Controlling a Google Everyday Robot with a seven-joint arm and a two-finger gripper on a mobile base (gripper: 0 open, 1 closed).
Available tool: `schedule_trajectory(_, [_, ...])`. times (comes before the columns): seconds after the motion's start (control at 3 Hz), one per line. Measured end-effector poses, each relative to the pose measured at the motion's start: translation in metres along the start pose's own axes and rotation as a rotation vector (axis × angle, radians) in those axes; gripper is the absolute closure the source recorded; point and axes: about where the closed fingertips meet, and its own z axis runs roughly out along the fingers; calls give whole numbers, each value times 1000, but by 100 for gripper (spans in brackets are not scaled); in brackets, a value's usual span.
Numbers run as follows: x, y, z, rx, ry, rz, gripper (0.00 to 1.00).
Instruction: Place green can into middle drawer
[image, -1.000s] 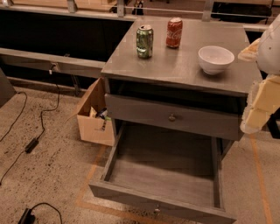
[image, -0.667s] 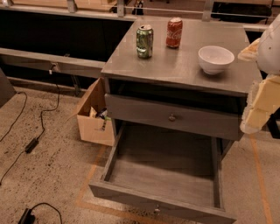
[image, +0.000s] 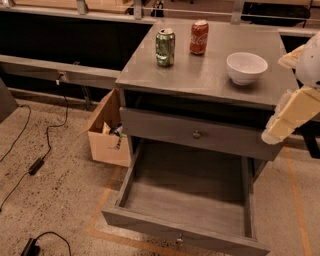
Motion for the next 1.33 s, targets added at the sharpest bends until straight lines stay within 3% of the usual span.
schedule_trajectory(0.33, [6,-37,14,60,-204,150,0])
schedule_trajectory(0.67, [-18,-83,26,114,-450,225,0])
schedule_trajectory(1.0, [-68,-120,36,168,-668,261,0])
schedule_trajectory(1.33, [-77,-139,31,234,-713,285,0])
